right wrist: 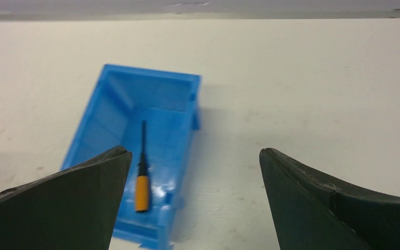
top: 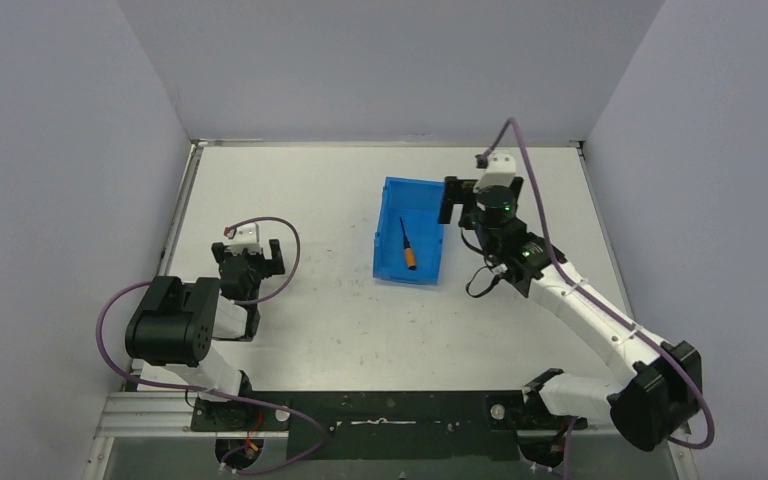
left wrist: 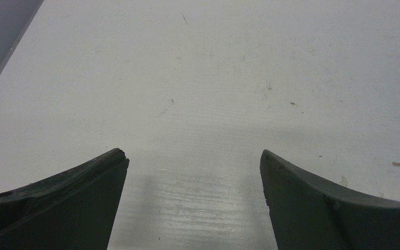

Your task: Put the screwdriver in the bin

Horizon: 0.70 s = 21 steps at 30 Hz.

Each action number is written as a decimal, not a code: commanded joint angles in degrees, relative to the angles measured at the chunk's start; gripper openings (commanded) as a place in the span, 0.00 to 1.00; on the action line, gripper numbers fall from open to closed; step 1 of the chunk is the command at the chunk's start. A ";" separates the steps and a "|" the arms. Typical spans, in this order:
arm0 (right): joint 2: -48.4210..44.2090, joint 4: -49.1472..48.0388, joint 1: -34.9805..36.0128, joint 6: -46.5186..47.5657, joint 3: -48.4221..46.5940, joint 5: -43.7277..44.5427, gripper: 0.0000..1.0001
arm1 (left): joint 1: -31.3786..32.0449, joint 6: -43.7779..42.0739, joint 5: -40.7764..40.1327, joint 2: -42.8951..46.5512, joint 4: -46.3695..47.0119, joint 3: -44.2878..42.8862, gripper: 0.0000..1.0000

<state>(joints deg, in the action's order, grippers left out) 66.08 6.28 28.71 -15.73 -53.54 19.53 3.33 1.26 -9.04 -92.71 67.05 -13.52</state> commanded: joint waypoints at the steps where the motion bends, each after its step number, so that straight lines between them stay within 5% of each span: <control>1: -6.77 -10.69 -5.08 3.32 10.80 5.61 1.00 | 0.26 0.37 -0.28 0.38 2.30 -1.04 0.97; 11: -13.69 -33.19 -19.27 3.48 37.16 -3.23 1.00 | 0.26 0.36 -0.29 0.42 2.32 -1.03 0.97; 21: -15.52 -38.86 -20.16 4.26 42.19 -4.83 1.00 | 0.27 0.42 -0.28 0.31 2.23 -1.14 0.97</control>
<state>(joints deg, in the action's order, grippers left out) 52.03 -23.92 8.95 -12.01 -11.73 15.73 3.33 1.26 -9.04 -92.71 67.05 -13.52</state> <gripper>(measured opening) 0.999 0.971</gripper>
